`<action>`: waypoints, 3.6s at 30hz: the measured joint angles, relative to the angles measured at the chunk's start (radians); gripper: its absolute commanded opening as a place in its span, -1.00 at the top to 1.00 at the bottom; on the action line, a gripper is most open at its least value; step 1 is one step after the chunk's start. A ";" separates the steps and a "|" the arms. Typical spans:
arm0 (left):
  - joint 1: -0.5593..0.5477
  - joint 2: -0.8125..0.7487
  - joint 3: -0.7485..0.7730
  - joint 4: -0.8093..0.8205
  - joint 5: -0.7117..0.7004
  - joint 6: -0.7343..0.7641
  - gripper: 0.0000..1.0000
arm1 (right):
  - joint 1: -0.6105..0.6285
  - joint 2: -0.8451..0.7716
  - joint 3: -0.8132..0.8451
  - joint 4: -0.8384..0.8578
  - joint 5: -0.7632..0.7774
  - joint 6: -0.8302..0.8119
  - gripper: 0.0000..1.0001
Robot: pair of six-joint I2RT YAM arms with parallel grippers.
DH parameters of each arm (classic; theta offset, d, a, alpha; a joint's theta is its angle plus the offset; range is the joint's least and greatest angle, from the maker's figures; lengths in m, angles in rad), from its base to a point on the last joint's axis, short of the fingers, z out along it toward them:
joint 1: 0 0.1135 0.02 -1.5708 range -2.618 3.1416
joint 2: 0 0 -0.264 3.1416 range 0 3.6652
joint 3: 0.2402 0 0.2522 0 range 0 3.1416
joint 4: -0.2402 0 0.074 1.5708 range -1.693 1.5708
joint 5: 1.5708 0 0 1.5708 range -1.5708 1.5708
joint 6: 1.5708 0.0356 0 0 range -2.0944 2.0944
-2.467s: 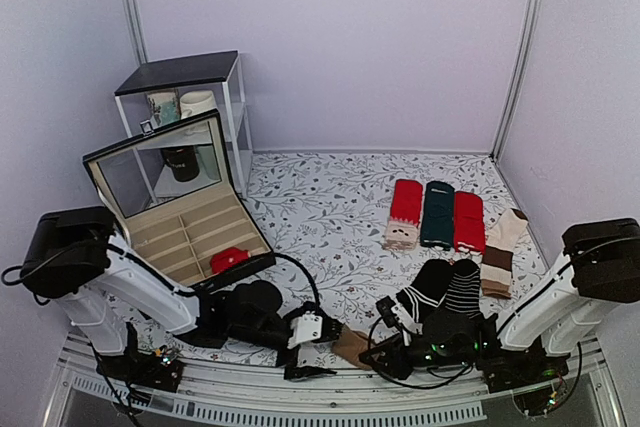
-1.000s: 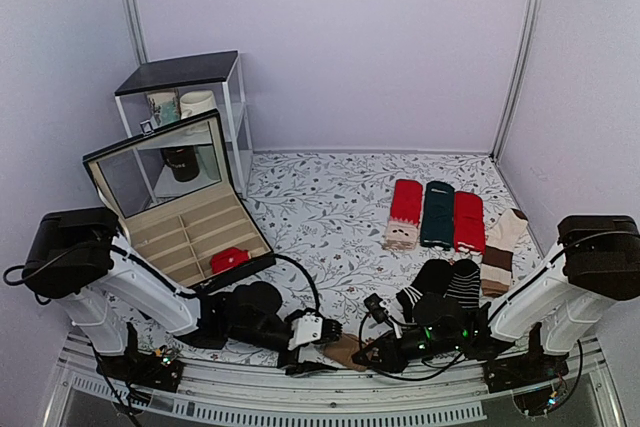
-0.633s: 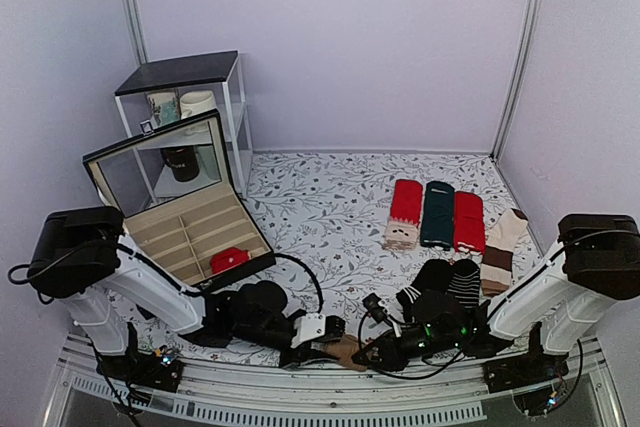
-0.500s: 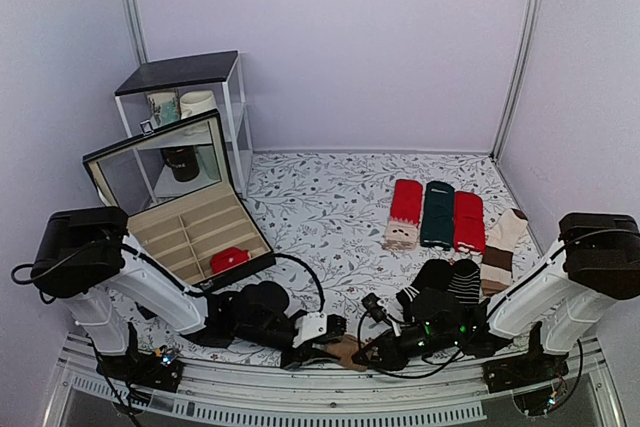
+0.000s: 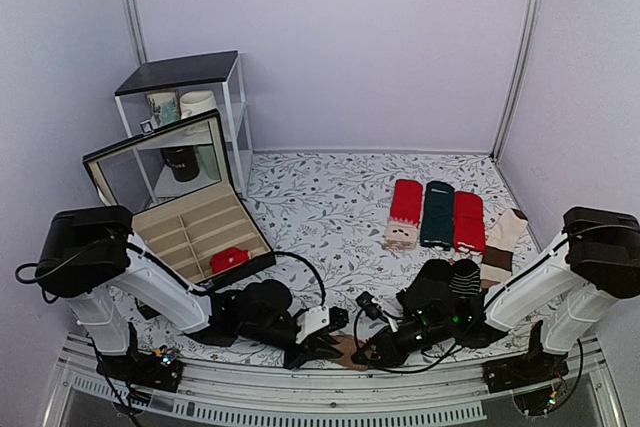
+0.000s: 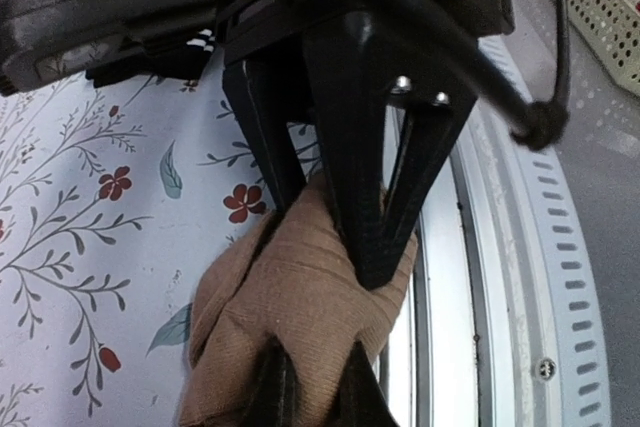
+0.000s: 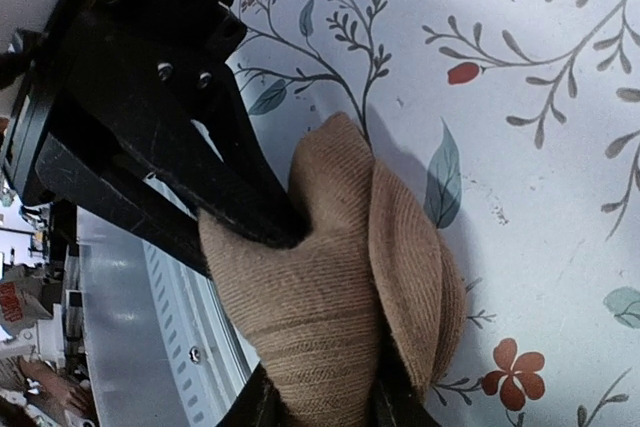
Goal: Roll the socks
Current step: Roll a pair of socks at the corner of the board.
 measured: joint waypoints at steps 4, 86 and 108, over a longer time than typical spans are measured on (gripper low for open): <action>0.001 0.016 0.015 -0.005 0.015 -0.034 1.00 | 0.002 -0.036 0.033 -0.089 0.016 -0.040 0.12; -0.036 -0.205 -0.121 0.002 -0.132 0.287 -0.29 | 0.224 -0.134 0.049 -0.207 0.472 -0.240 0.70; -0.055 -0.014 -0.009 -0.033 -0.216 0.467 -0.19 | 0.154 -0.100 0.068 -0.184 0.305 -0.211 0.70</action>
